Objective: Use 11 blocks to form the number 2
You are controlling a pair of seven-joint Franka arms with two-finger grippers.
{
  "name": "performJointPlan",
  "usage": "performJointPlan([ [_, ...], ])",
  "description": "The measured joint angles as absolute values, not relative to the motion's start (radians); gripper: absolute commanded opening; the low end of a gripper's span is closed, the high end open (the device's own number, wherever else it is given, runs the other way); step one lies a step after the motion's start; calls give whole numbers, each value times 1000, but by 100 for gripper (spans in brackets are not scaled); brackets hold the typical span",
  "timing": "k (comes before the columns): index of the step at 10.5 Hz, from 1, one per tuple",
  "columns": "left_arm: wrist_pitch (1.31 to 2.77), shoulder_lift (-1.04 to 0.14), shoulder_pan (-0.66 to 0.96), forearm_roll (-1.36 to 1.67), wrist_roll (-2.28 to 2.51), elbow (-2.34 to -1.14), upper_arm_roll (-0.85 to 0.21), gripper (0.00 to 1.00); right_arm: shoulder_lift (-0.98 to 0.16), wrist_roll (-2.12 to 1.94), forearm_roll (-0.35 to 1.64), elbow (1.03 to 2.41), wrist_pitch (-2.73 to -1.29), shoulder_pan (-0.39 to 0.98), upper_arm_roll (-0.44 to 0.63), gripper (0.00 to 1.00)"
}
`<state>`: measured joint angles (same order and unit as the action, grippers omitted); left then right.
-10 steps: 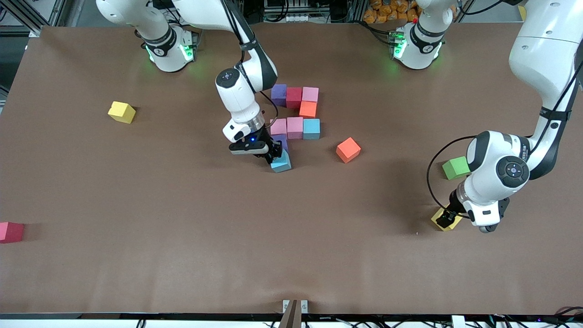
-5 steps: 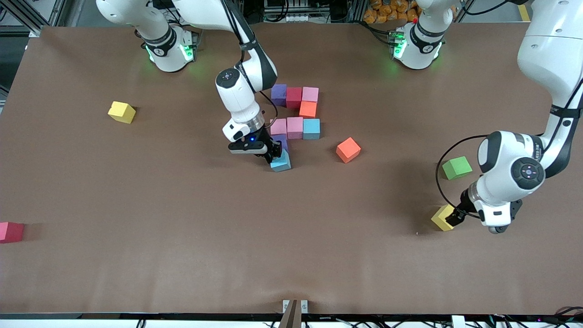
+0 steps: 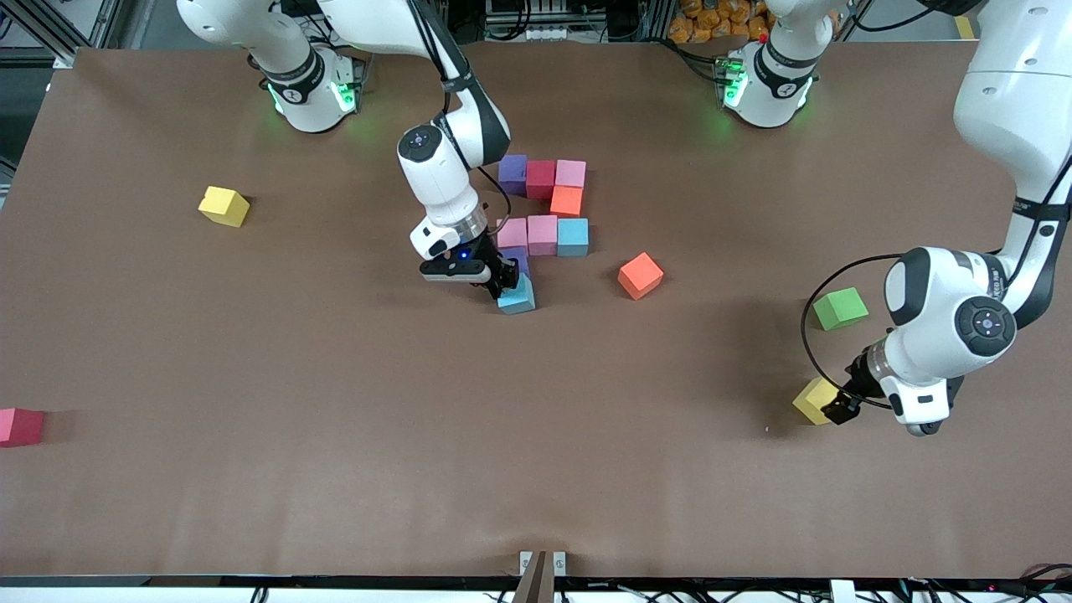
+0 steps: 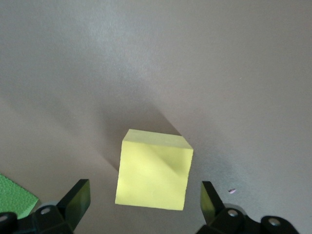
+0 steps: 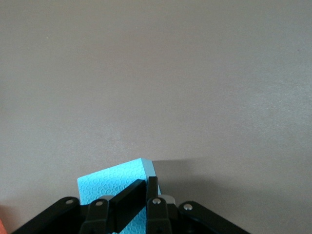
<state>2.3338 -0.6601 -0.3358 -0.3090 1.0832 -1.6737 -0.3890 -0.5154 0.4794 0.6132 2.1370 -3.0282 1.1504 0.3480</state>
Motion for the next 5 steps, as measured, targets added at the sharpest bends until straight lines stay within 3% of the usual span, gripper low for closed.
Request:
performJointPlan([
  [4,2334,-688,-336,-309,1083,-1671,-389,100,-516,490,613,2138,-3028,1151,347,0],
  [5,2335,-693,-336,-309,1083,-1669,-388,100,-516,496,613,2138,-3028,1153,347,42],
])
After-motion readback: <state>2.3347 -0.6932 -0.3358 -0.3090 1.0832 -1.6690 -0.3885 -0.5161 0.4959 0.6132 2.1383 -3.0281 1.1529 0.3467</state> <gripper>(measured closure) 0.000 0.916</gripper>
